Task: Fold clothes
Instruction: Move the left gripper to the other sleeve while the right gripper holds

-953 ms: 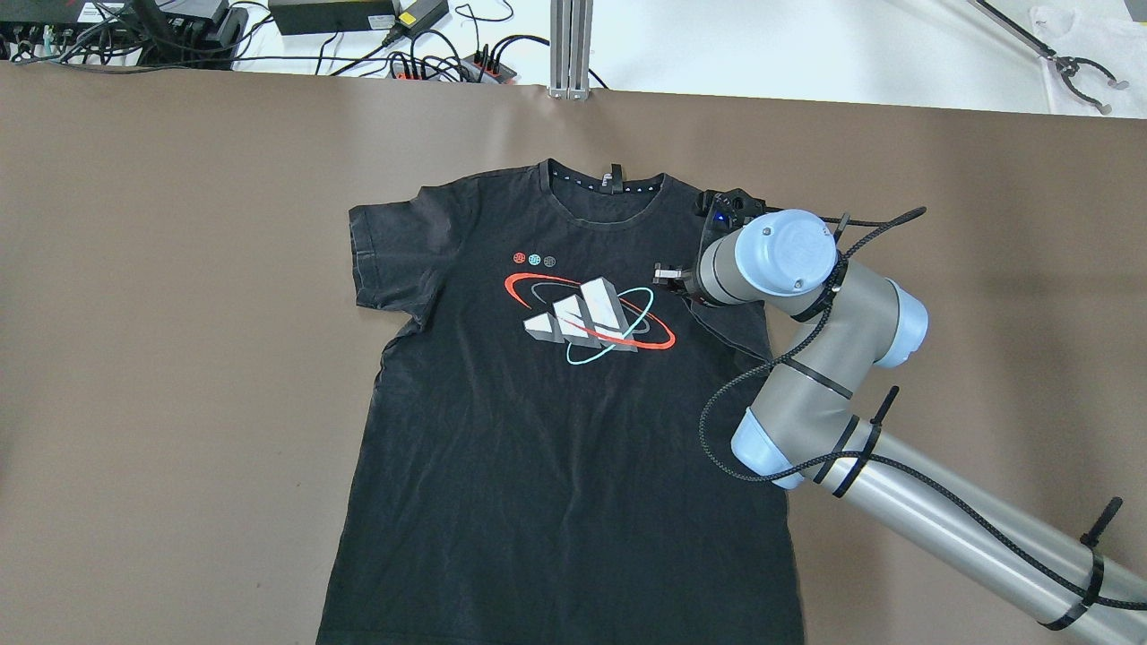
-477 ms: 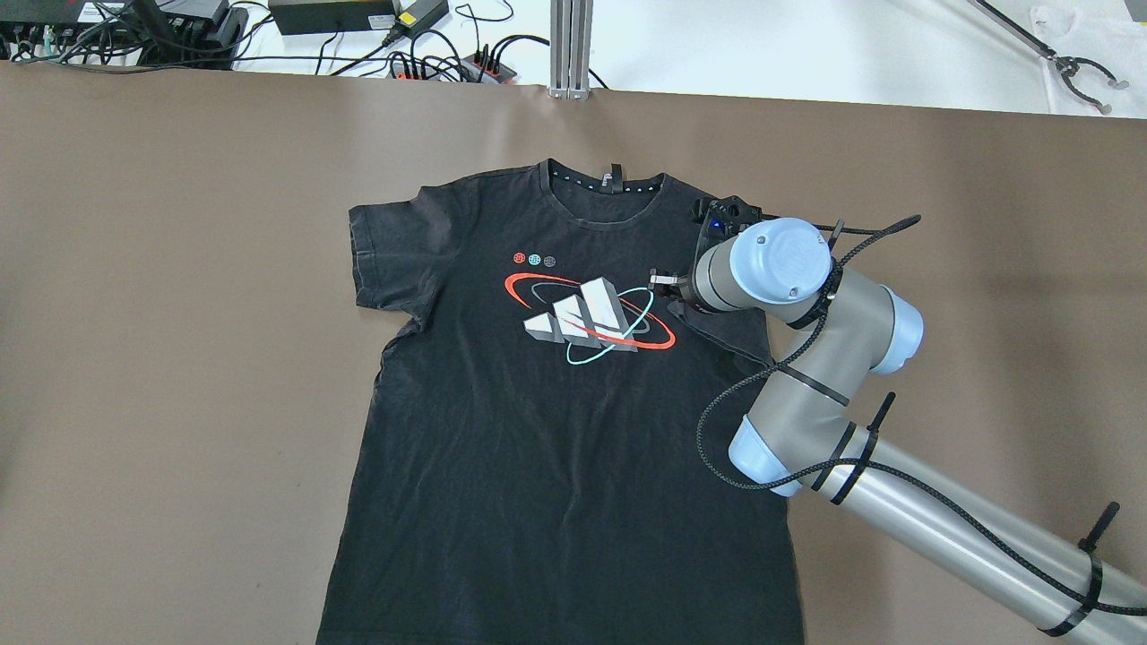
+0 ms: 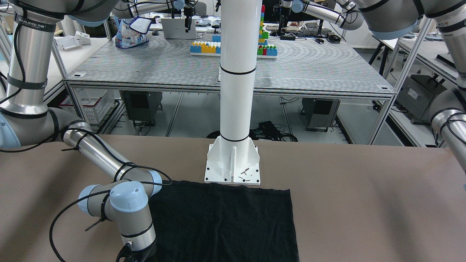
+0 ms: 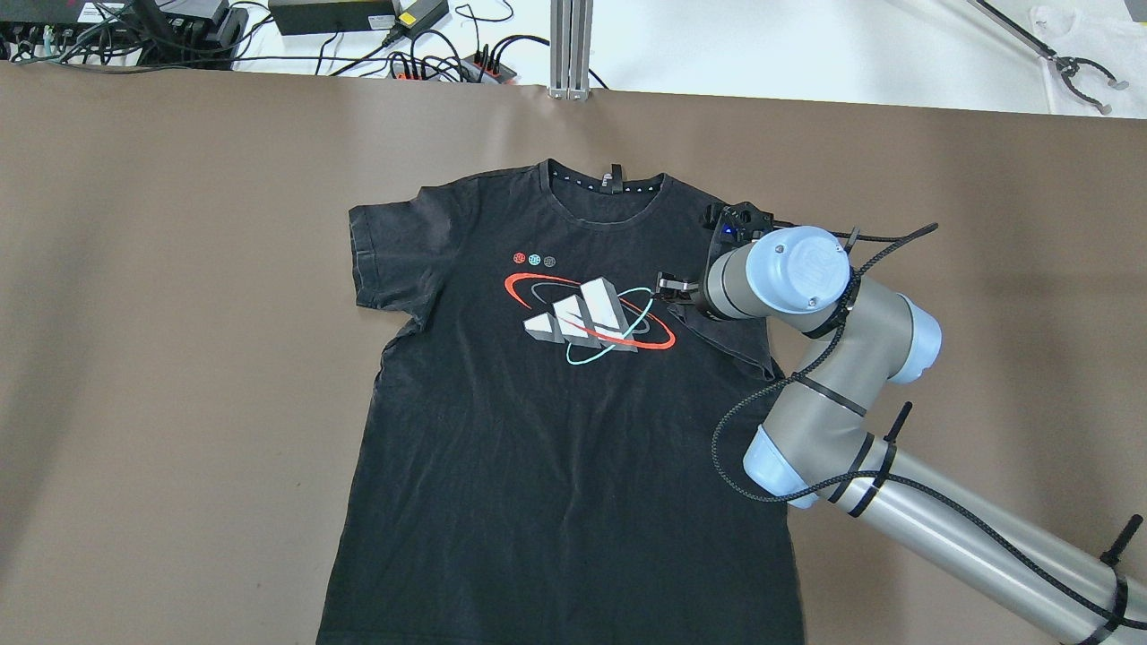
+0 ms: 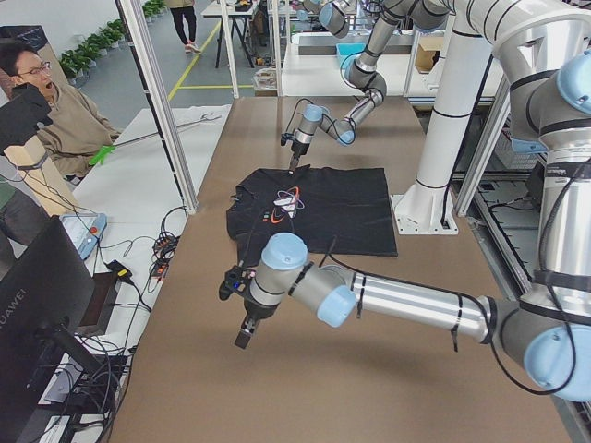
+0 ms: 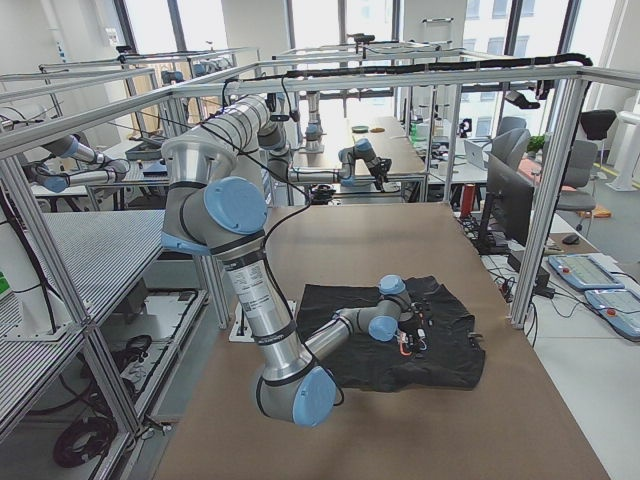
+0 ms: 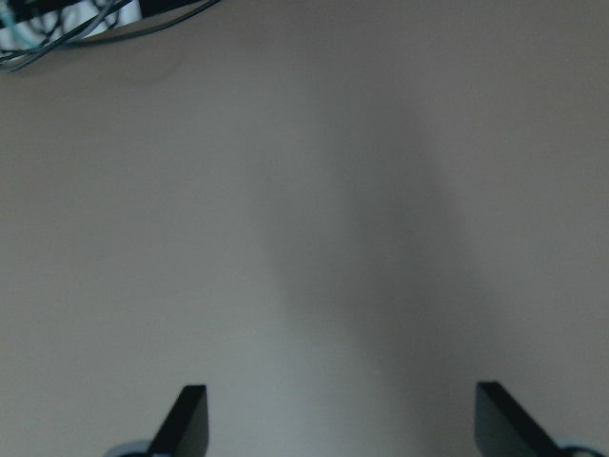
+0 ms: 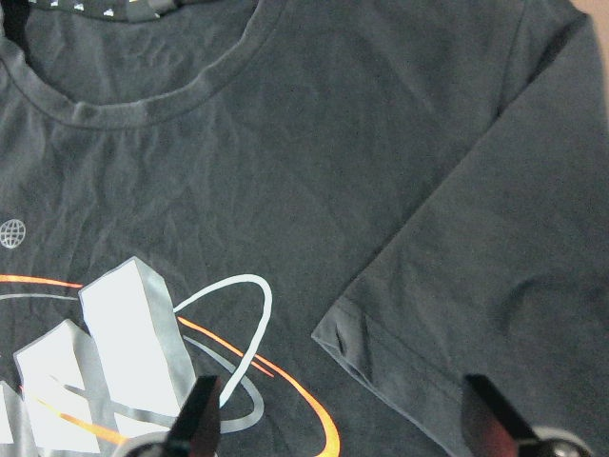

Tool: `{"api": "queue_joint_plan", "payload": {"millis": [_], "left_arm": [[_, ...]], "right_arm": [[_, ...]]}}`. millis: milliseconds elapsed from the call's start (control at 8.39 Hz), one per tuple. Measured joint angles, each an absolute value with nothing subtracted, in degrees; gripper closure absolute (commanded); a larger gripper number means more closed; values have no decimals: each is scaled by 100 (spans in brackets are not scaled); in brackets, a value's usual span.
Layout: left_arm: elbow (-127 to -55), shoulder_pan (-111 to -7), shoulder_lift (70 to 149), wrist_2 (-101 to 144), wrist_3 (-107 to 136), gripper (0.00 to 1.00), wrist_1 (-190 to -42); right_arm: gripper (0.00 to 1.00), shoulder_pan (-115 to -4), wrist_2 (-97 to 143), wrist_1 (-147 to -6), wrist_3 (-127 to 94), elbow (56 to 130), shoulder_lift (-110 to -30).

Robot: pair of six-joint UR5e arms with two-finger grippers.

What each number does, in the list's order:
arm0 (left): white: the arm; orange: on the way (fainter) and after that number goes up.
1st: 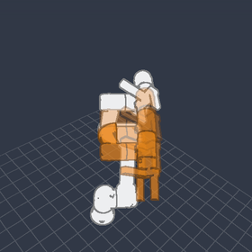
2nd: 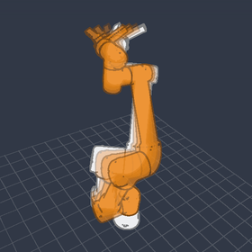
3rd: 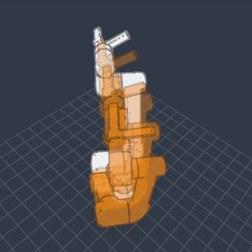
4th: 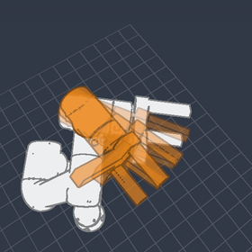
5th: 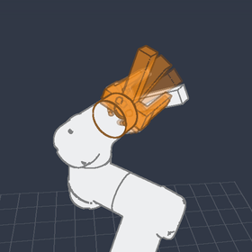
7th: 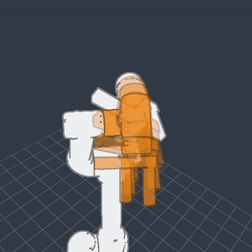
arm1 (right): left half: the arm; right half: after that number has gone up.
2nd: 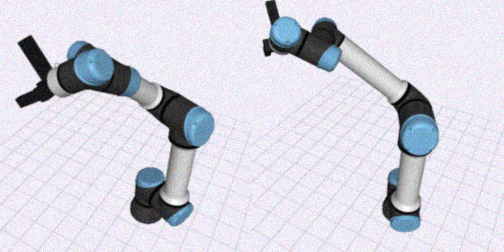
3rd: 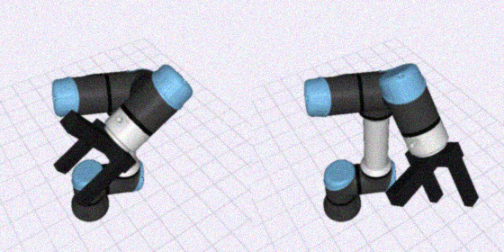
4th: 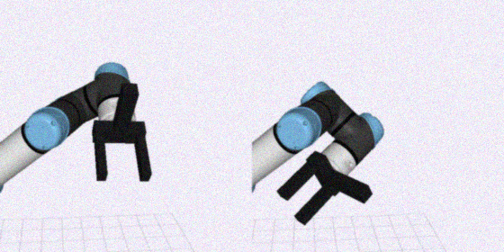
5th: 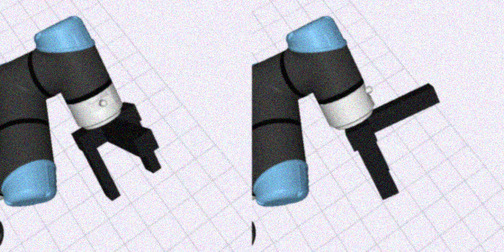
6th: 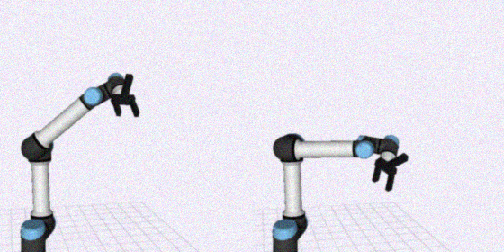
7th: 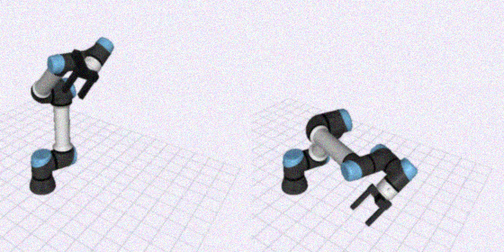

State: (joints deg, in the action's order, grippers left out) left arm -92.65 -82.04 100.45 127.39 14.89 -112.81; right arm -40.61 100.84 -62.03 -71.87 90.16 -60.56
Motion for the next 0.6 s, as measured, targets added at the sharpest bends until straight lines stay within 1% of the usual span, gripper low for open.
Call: {"api": "queue_joint_plan", "payload": {"millis": [238,357,596], "left_arm": [[-8313,-7554,11291,13154,2109,18,-11223],[-7749,-7206,11865,13191,2348,23,-11259],[-6477,-6666,12869,13199,2623,47,-11485]], "right_arm": [[6,-4056,10110,-6239,-7203,9552,-6434],[6,-4054,10113,-6255,-7205,9726,-6555],[6,-4052,10116,-6264,-7207,9848,-6653]]}}
